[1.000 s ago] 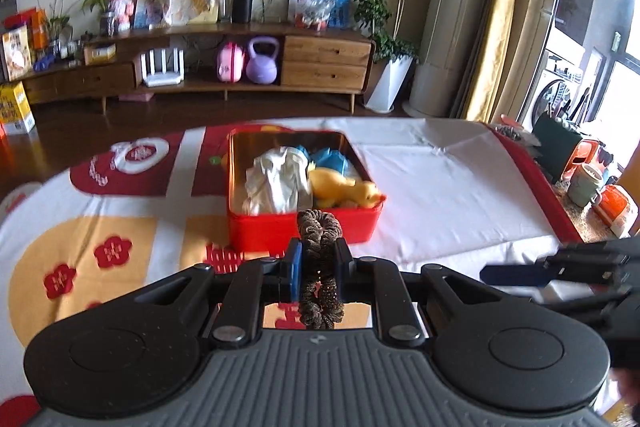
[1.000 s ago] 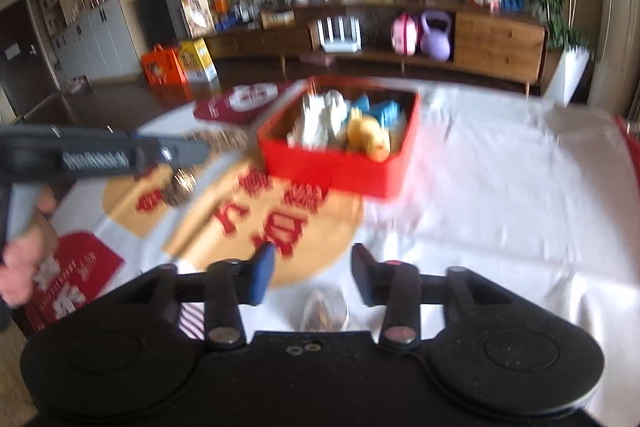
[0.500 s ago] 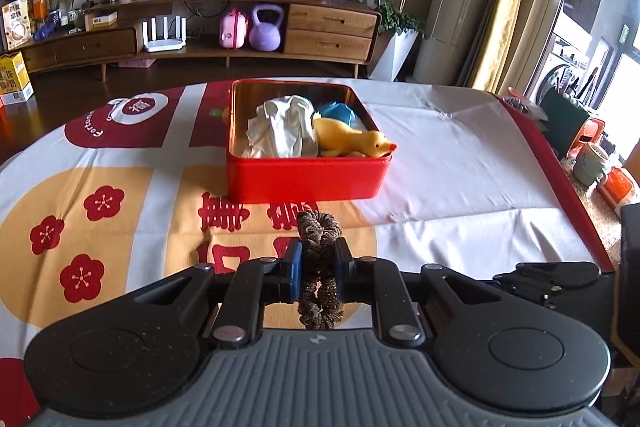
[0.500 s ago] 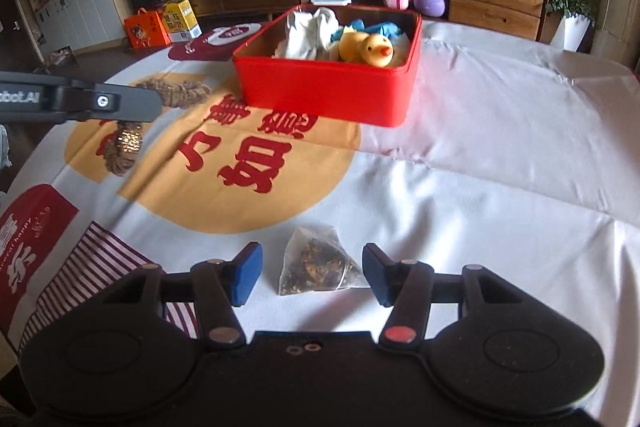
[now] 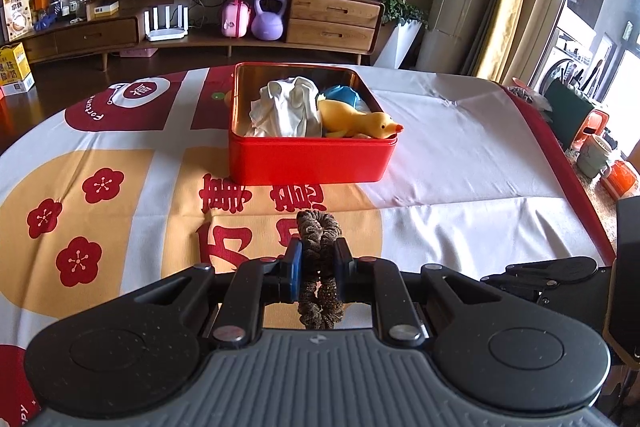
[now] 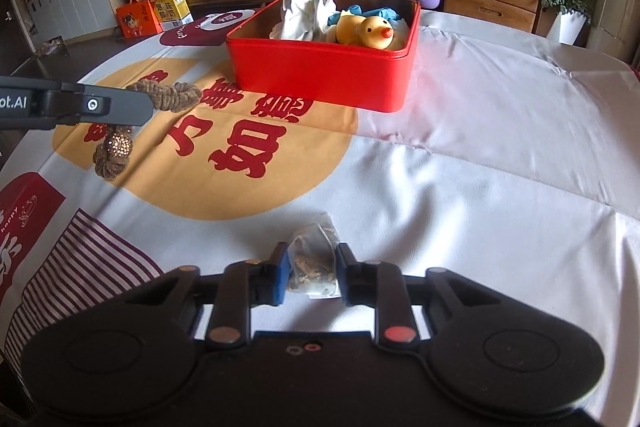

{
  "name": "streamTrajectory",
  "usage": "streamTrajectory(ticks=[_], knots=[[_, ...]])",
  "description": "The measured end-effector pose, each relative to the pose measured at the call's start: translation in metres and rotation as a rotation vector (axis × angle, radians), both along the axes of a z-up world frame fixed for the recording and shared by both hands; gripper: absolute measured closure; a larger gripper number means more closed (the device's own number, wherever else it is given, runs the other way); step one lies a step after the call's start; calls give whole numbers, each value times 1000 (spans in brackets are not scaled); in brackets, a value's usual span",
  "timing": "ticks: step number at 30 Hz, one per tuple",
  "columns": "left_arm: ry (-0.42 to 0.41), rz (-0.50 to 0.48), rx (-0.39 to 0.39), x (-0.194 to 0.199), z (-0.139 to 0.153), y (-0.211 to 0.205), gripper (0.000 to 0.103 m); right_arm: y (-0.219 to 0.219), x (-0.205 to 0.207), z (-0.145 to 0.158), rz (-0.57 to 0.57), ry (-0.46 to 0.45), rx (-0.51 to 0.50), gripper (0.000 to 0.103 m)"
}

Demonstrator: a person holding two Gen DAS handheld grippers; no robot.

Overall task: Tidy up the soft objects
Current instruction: 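Lift and carry the hair tie and herb bag with both grippers to the tin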

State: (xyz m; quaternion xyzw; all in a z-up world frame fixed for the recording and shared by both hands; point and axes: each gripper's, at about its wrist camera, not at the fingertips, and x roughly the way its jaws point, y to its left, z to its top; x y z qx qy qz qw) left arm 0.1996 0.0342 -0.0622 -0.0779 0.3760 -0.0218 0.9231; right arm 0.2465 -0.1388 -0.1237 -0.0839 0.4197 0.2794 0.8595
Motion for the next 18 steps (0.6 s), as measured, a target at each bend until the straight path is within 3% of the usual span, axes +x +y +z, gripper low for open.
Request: streamTrajectory(ticks=[7, 18], knots=[[2, 5, 2, -4, 0, 0, 87, -2, -6, 6, -1, -20, 6, 103], [-23, 6, -4, -17, 12, -2, 87, -17, -25, 49, -22, -53, 116, 103]])
